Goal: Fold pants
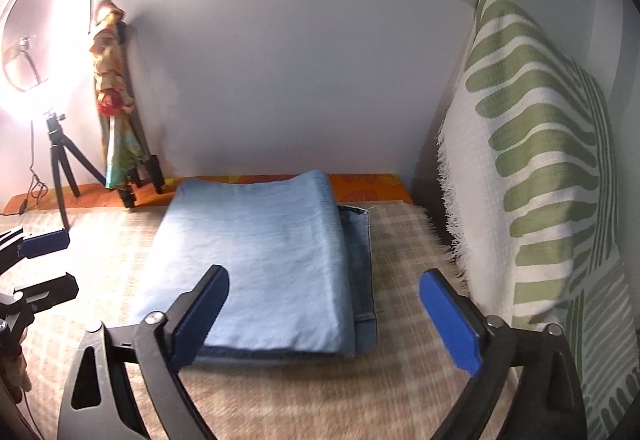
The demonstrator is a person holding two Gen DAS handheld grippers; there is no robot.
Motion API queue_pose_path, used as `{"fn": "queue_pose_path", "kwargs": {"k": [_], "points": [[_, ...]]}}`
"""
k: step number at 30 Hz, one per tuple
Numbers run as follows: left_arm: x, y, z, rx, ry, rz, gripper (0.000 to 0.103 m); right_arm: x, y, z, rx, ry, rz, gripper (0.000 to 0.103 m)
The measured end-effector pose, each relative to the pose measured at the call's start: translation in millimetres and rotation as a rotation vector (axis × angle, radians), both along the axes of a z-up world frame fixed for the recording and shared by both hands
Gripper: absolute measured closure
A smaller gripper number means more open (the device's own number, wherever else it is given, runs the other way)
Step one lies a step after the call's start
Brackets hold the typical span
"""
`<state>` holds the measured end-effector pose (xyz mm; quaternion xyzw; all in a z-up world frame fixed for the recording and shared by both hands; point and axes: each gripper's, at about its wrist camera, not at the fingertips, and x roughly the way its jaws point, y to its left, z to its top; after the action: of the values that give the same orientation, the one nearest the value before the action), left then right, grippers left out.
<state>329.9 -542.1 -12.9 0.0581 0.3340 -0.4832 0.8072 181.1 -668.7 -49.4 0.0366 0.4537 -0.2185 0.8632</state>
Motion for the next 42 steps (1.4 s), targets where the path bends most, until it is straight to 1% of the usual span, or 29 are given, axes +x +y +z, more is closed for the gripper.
{"fn": "queue_pose_path", "kwargs": {"k": [2,4,9,12,15,18,21,24,27,31,34,38,42], "points": [[-5.5,12.3,5.2,-0.012,0.009,0.007,0.031,-9.2,12.3,9.6,-0.004,-0.01,-0.004,0.001],[-11.6,27.3,11.5,-0.027,0.018,0.016,0.03,-19.9,24.3,18.3,0.011,-0.022,-0.007,0.0],[-28.9,61.0,22.8,-0.04,0.022,0.019,0.03,-43.5,54.8,32.1,0.015,-0.039,-0.019,0.0],[-44.0,82.1,28.0,-0.034,-0.002,0.014,0.03,-58.8,76.0,42.2,0.01,-0.057,-0.026,0.0],[-60.0,105.4,31.3,-0.022,-0.033,0.015,0.022,-72.1,102.9,53.7,0.011,-0.072,-0.025,0.0],[-77.1,128.9,34.5,-0.021,-0.072,0.017,0.021,-83.4,127.3,61.9,0.017,-0.087,-0.026,0.0],[-90.5,147.0,34.9,-0.024,-0.085,0.011,0.021,-93.1,153.8,67.1,0.013,-0.092,-0.013,0.0],[-103.7,165.7,33.9,-0.022,-0.099,0.009,0.021,-102.9,178.1,66.5,0.005,-0.086,-0.007,0.0],[-112.7,178.6,30.7,-0.02,-0.106,0.012,0.021,-114.2,196.3,62.1,0.035,-0.091,-0.011,0.0],[-123.5,192.6,22.6,-0.016,-0.102,0.016,0.02,-127.9,214.9,54.8,0.051,-0.107,-0.029,0.0],[-128.8,199.2,17.6,-0.014,-0.108,0.021,0.02,-135.6,222.2,45.6,0.082,-0.109,-0.049,0.0],[-131.2,205.1,10.2,-0.018,-0.1,0.027,0.02,-142.6,223.6,35.9,0.093,-0.104,-0.086,0.0],[-133.1,213.7,3.4,-0.047,-0.098,0.048,0.02,-146.3,219.4,31.4,0.096,-0.114,-0.113,0.0]]}}
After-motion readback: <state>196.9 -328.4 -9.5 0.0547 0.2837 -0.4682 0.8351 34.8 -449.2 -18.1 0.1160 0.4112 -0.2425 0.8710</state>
